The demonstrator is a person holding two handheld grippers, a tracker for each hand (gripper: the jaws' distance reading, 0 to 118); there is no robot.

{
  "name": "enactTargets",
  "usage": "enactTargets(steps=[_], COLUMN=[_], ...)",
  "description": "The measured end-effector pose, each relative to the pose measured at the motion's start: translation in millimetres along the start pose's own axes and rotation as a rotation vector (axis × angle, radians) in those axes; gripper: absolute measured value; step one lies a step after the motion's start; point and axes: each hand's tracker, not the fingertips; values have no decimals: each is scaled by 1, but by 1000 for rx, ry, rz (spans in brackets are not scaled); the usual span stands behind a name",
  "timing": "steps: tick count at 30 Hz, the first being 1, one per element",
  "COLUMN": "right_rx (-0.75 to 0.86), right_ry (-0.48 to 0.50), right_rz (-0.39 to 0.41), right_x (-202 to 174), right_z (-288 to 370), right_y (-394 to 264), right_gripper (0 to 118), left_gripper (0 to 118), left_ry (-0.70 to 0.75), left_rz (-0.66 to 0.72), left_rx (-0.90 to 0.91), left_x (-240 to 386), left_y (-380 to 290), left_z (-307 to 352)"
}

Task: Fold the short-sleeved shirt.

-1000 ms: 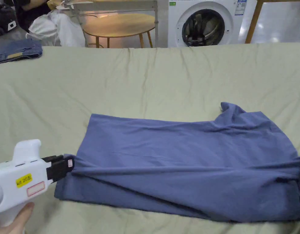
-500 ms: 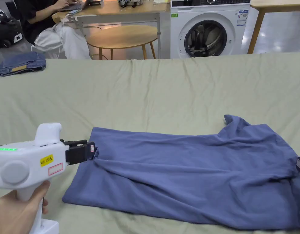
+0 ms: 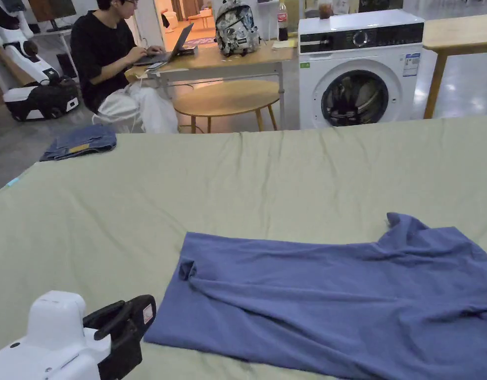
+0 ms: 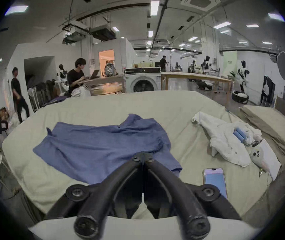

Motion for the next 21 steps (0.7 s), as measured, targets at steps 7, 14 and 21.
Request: enactTargets(steps=[7, 14, 21], right_rx=[-6, -61, -121], right_ry=[54, 49, -25], right_rz=[19, -14, -27], right_x=[-12, -1, 21], right_z=[-1, -14, -14], right_y=[-2, -10, -22], right_gripper=[0, 0, 0], left_gripper=[14, 48, 0], left_ry=[77, 124, 114], left_rz=[43, 108, 99], left_rx=[-97, -383, -470], left_x=[-48, -115, -107], left_y=[-3, -40, -61], left_z=[-53, -167, -206])
